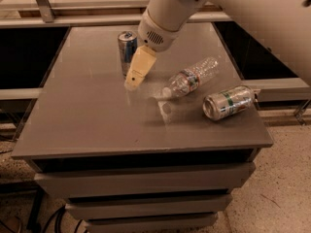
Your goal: Knock redbull can over
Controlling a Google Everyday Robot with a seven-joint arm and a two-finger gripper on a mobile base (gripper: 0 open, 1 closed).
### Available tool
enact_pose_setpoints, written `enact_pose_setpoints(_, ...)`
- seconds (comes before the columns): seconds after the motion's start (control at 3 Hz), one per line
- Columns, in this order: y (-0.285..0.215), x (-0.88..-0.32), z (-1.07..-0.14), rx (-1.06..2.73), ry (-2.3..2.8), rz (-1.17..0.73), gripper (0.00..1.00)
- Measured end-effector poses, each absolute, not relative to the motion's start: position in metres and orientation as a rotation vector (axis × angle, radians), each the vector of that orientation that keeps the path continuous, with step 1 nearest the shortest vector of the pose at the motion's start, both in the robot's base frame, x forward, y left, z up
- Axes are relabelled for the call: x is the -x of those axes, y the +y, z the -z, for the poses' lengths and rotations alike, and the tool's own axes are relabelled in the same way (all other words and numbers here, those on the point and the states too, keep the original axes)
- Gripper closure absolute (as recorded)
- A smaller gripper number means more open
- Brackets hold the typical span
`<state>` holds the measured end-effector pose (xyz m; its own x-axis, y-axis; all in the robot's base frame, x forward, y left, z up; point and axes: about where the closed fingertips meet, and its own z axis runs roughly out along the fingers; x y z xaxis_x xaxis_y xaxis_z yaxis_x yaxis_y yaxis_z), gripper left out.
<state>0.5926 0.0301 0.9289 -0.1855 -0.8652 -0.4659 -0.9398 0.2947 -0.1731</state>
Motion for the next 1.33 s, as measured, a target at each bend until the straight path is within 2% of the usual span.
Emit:
enact_pose_setpoints(0.67, 0.041, -0.619, -0.906, 1.568, 2.027, -0.265, 0.0)
enact_pose_setpoints(1.33, 0.072, -0.635, -0.907, 1.571, 1.931, -0.342, 0.0)
